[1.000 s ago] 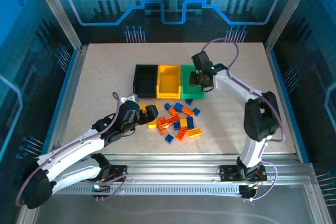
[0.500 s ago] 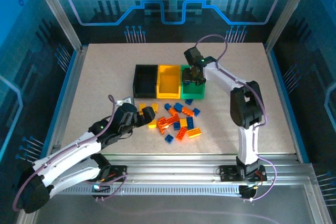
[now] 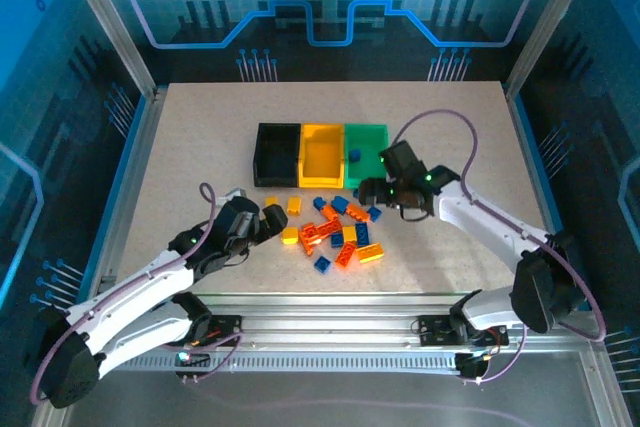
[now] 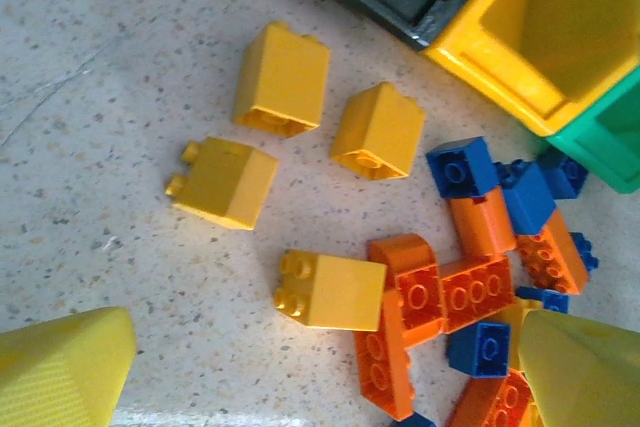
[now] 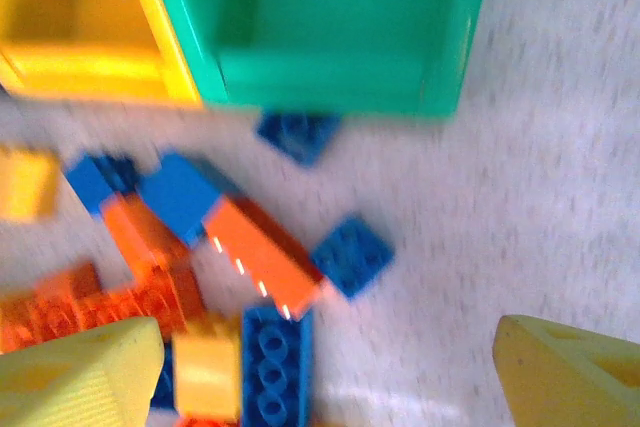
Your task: Sort the legos into containers by color
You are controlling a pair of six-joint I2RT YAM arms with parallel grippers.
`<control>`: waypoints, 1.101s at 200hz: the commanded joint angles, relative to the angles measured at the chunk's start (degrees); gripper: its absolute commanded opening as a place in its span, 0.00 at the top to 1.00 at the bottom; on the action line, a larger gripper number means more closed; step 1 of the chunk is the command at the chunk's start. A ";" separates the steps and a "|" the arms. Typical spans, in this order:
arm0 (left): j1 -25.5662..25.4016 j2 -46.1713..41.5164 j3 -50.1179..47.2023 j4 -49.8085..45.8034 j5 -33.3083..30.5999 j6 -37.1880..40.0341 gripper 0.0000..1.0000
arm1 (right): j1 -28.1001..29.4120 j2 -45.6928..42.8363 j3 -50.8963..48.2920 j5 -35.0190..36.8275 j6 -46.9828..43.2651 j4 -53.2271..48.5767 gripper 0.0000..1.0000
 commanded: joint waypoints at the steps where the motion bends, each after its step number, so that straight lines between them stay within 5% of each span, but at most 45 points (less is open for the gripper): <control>1: 0.47 0.22 -1.47 -0.94 2.23 -1.73 0.01 | 3.74 -3.01 -5.55 -3.84 1.08 -0.30 0.12; 92: 0.50 -0.31 -3.83 1.04 3.38 -2.08 0.01 | 16.08 4.14 -11.58 0.94 1.92 1.43 0.01; 220: 1.27 -0.31 -4.13 1.18 3.35 -1.54 0.01 | 16.19 12.62 -8.53 1.49 -1.34 3.85 0.19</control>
